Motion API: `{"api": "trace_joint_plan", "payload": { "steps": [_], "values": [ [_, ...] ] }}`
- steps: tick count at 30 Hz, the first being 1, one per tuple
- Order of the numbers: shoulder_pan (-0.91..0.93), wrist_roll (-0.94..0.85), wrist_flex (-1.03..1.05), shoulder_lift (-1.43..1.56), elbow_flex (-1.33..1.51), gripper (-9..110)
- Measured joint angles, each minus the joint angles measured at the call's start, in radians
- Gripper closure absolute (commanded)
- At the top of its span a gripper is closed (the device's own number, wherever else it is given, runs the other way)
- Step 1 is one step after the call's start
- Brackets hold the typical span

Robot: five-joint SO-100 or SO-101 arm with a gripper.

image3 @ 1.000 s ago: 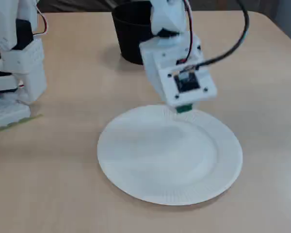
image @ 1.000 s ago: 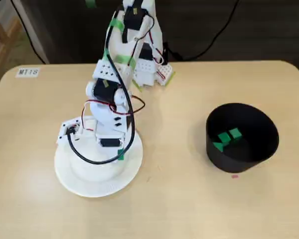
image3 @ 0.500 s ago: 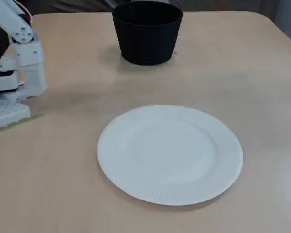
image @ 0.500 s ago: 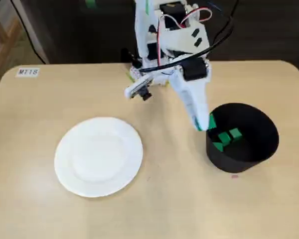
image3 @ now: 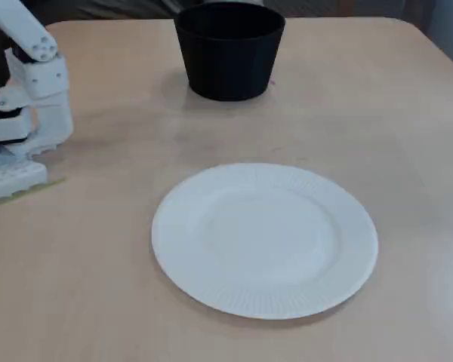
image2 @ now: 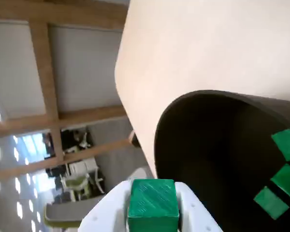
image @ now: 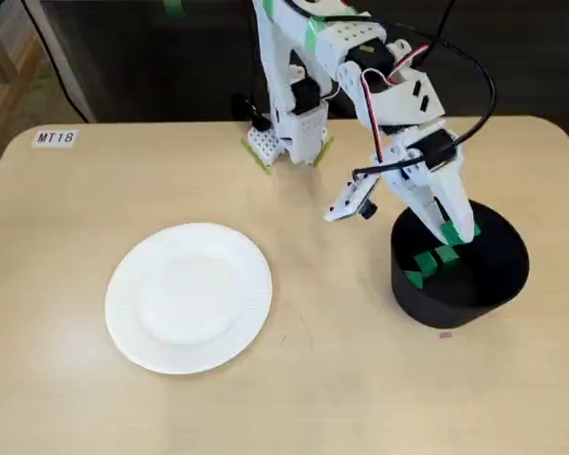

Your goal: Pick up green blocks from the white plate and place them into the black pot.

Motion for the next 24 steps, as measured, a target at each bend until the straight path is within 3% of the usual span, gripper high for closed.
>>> {"api": "trace_joint_plan", "payload": {
  "steps": [3, 7, 12, 14, 18, 24],
  "values": [
    [-0.021, 0.002, 0.0, -0.005, 0.0, 98],
    [-0.044, -0.014, 0.0, -0.005, 0.008, 63],
    [-0.063, -0.04, 0.012, -0.005, 0.011, 52],
    [-0.063, -0.043, 0.018, 0.0, 0.011, 59],
    [-0.057, -0.043, 0.035, 0.06, 0.011, 104],
    [0.101, 0.014, 0.187, 0.255, -0.041, 104]
  ]
}}
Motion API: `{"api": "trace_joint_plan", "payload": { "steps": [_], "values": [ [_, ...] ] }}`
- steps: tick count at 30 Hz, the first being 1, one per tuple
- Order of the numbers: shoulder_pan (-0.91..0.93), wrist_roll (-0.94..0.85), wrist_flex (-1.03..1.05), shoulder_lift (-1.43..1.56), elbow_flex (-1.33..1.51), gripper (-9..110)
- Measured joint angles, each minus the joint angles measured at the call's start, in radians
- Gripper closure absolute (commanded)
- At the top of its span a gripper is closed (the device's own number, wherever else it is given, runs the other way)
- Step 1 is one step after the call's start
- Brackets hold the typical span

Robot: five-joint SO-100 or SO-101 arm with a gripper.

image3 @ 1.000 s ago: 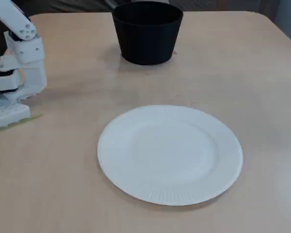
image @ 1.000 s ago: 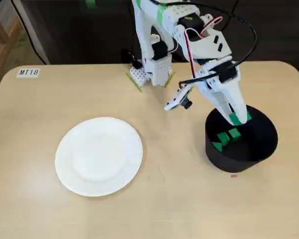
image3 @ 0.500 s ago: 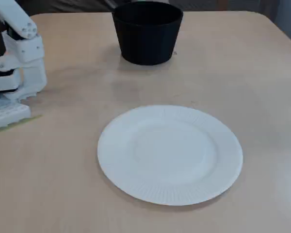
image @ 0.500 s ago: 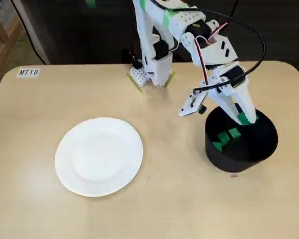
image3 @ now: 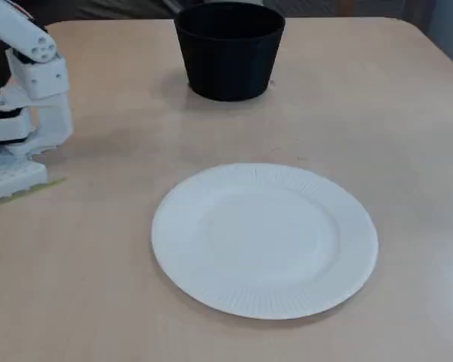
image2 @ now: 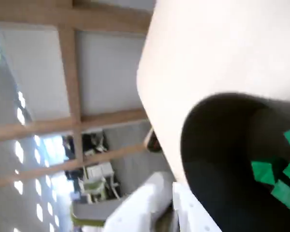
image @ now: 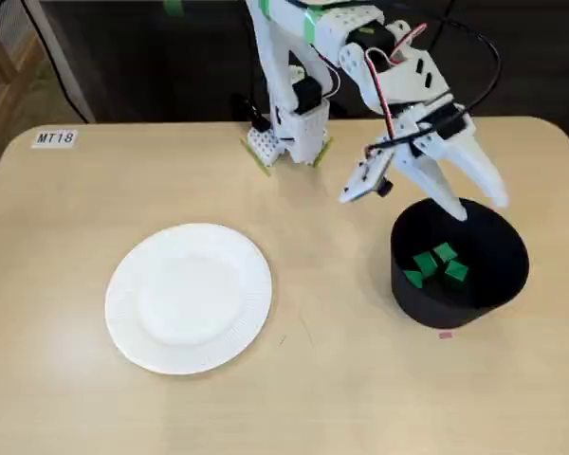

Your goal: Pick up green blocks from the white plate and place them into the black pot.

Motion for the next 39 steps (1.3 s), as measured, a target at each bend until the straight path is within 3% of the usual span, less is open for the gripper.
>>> {"api": "trace_joint_plan", "payload": {
  "steps": [9, 18, 28, 39],
  "values": [
    [0.285, 0.017, 0.451, 0.181, -0.126, 104],
    [0.367, 0.003, 0.71, 0.586, 0.124, 104],
    [0.311, 0.077, 0.678, 0.884, 0.489, 104],
    [0.376, 0.04, 0.457, 0.897, 0.79, 104]
  ]
}}
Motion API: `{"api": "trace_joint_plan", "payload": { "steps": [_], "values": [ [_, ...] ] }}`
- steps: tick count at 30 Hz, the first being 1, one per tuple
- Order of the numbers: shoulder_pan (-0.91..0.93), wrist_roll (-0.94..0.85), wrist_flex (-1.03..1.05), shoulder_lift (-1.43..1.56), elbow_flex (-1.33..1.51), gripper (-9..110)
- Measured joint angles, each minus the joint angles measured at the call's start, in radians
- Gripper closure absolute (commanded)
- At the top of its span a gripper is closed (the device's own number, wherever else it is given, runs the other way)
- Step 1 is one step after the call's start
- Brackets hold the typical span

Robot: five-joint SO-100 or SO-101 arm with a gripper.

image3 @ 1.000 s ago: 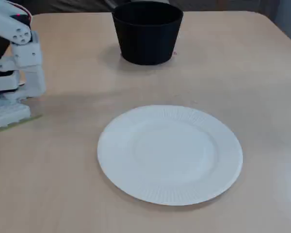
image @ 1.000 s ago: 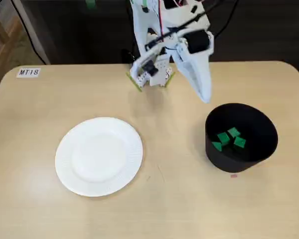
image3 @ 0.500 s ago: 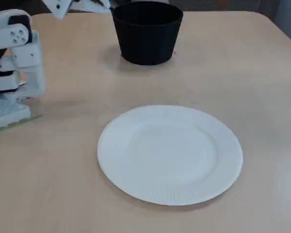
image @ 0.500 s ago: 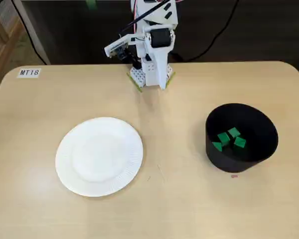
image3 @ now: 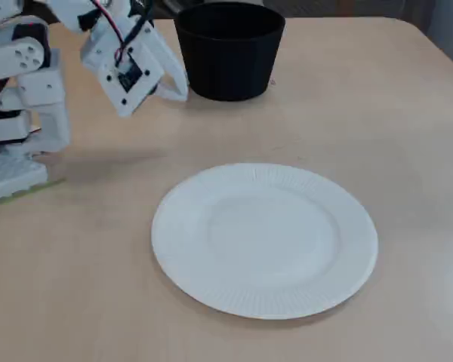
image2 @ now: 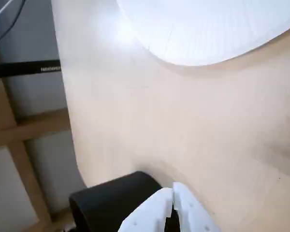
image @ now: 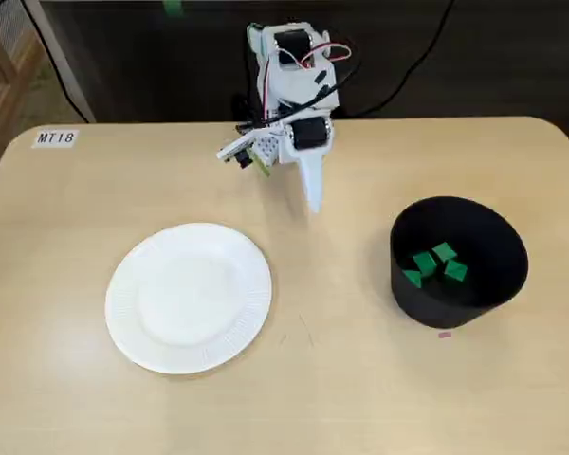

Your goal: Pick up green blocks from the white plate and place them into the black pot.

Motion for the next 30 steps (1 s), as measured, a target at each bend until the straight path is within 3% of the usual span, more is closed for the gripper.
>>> {"api": "trace_joint_plan", "payload": {
  "steps": [10, 30],
  "values": [
    [0.103, 0.018, -0.106, 0.002, 0.095, 104],
    [0.097, 0.021, -0.106, 0.002, 0.095, 104]
  ]
}}
